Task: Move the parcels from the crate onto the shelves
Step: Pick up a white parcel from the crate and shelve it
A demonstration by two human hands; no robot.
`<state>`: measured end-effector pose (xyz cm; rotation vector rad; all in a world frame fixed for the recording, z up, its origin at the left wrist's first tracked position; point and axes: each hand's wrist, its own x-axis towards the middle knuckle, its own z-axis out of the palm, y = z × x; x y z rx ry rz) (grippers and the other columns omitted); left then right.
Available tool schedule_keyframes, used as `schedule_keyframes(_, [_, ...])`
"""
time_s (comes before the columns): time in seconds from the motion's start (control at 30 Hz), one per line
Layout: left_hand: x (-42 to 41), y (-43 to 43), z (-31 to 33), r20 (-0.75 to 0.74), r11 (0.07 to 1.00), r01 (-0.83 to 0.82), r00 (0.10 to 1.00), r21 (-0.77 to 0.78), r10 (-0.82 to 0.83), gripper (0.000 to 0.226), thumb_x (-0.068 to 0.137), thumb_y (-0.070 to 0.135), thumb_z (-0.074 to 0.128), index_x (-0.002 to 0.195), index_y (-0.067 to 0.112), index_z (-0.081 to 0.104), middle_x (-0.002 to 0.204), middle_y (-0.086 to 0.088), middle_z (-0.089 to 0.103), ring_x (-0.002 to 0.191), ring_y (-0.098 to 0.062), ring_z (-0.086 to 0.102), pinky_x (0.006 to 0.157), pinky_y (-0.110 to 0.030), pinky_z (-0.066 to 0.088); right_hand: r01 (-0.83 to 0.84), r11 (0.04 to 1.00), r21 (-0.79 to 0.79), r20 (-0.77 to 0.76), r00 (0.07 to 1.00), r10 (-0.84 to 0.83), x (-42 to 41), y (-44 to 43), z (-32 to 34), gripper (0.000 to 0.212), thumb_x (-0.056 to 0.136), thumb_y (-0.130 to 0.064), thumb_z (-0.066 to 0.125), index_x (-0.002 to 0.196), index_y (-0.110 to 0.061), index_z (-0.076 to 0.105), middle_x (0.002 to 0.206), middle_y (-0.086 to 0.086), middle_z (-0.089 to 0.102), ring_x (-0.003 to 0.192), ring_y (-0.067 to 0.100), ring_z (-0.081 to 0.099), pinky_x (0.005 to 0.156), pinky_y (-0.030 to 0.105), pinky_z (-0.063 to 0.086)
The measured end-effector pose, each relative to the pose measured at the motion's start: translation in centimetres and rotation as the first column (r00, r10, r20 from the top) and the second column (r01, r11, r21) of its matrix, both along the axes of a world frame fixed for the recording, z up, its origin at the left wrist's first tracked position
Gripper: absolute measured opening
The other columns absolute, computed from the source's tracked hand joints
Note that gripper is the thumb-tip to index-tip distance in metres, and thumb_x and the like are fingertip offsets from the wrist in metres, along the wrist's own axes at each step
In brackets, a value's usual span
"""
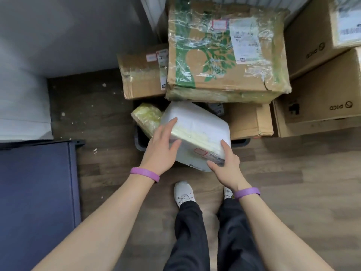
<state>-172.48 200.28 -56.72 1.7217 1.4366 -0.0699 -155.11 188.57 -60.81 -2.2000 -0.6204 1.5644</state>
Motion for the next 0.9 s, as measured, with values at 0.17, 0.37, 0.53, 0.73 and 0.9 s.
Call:
schedule_keyframes(0.17, [-0.1,-1.1,4.6,-0.073,0.996,-0.081,0.994,-0.024,0.079,0.050,0.095,0.044,0.041,0.139,0.052,0.017,0.146,-0.004,0.034,0.123,-0.035,0.043,0.102,-0.050,0.037,0.009,0.998,0.061,0.040,0.999,-0.011,-0.2,-0.9,5.8,0.063,0.093,-0.027,0.061,0.147,-0.031,0.030,0.135,0.011,0.030,0.095,0.003,0.028,0.091,0.009,0.022])
schedule_keyframes(0.37, [-0.3,-2.2,16.4,0.040,0.968,-0.247,0.969,0.043,0.245,0.053,0.092,0.041,0.044,0.138,0.051,0.019,0.130,-0.005,0.046,0.117,-0.031,0.045,0.098,-0.046,0.040,-0.053,0.978,0.202,0.180,0.984,0.016,2.3,1.9,19.4,0.037,0.096,-0.024,0.054,0.132,-0.034,0.049,0.125,0.012,0.036,0.083,-0.005,0.040,0.089,0.014,0.030])
schedule_keyframes(0.53, [0.8,0.0,28.4,0.265,0.911,-0.395,0.896,0.115,0.355,0.072,0.085,0.041,0.058,0.133,0.059,0.007,0.129,0.002,0.037,0.109,-0.022,0.048,0.082,-0.036,0.041,-0.176,0.911,0.373,0.370,0.929,0.028,4.2,6.8,33.4,0.048,0.091,-0.029,0.063,0.135,-0.034,0.047,0.124,0.011,0.042,0.116,0.029,0.046,0.108,0.039,0.036])
schedule_keyframes(0.73, [-0.1,3.2,43.3,0.463,0.774,-0.507,0.829,0.380,0.315,0.097,0.076,0.041,0.071,0.137,0.061,0.000,0.147,0.005,0.034,0.124,-0.018,0.043,0.095,-0.031,0.034,-0.202,0.646,0.736,0.350,0.931,-0.108,4.5,9.7,49.5,0.076,0.088,-0.019,0.068,0.151,-0.030,0.027,0.147,-0.003,0.042,0.134,0.016,0.041,0.114,0.036,0.032])
schedule_keyframes(0.9, [-1.9,2.9,51.6,0.645,0.694,-0.589,0.728,0.413,0.234,0.096,0.076,0.033,0.076,0.135,0.066,0.007,0.137,0.017,0.040,0.117,-0.005,0.046,0.097,-0.024,0.034,-0.015,0.444,0.896,0.070,0.992,-0.108,3.8,8.9,56.7,0.069,0.090,-0.018,0.067,0.141,-0.051,0.034,0.142,-0.014,0.051,0.125,0.009,0.055,0.106,0.044,0.046])
